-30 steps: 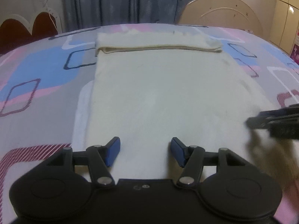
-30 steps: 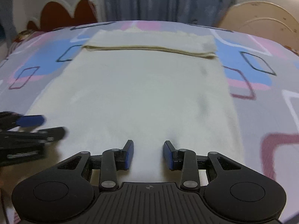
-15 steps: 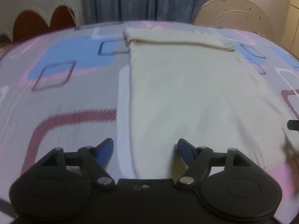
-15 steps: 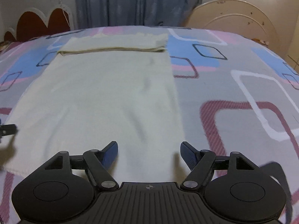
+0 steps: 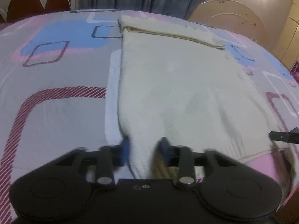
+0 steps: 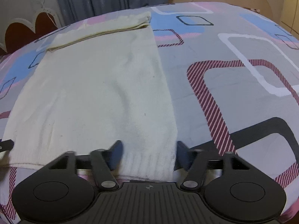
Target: Fold small clothes
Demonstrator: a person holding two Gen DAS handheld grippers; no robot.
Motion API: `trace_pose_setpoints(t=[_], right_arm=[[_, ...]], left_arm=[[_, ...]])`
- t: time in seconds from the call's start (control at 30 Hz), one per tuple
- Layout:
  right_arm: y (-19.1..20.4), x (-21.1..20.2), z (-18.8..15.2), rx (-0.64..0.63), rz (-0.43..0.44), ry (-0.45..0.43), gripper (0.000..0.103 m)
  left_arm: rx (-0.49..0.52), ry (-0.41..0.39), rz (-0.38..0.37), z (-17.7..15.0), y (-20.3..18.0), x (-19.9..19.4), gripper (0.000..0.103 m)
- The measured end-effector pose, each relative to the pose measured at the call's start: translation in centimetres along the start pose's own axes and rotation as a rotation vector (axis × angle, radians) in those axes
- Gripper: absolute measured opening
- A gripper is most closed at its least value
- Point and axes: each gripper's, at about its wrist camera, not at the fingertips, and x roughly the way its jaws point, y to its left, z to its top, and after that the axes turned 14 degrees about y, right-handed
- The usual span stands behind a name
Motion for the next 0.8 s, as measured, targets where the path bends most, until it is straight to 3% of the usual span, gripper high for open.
trace_pose_setpoints(t=[0.03,0.07,0.13,0.23,0.43,0.6,0.8], right_arm=[[0.1,0.0,0.1,-0.003,0.018,0.008,0.031],[0.2,-0.1,0.3,-0.003,0.036,0.017,0.019],[0.3,-0.2,0.9,-0.002,0.075,0.036,0.009],[0.0,-0.9,2.0,0.016,0.137,0.018,0.008],[-0.6,-3.6,6.5,0.052,0.216,-0.119,0.008],[-0.1,-4.1,12.5,0.034,0.208,-0.219,0.008],[-0.4,-0.9,20.4,0.077,0.211,-0.267,0.008]], left_arm=[[-0.004,0.005,-0.016,0.2,0.0,0.0,0.009],[0.0,0.006,-0.025,0.5,-0.1,0.0,0.007],[0.011,-0.011,-0.042,1.2,-0.3,-0.3,0.006],[0.01,-0.06,-0.069,2.2,-0.5,-1.2,0.007],[-0.013,-0.184,-0.096,7.4,-0.4,-3.1,0.007],[-0.046,-0.256,-0.105,13.6,-0.5,-2.3,0.007],[-0.105,-0.326,-0.11,21.0,-0.3,0.5,0.007]])
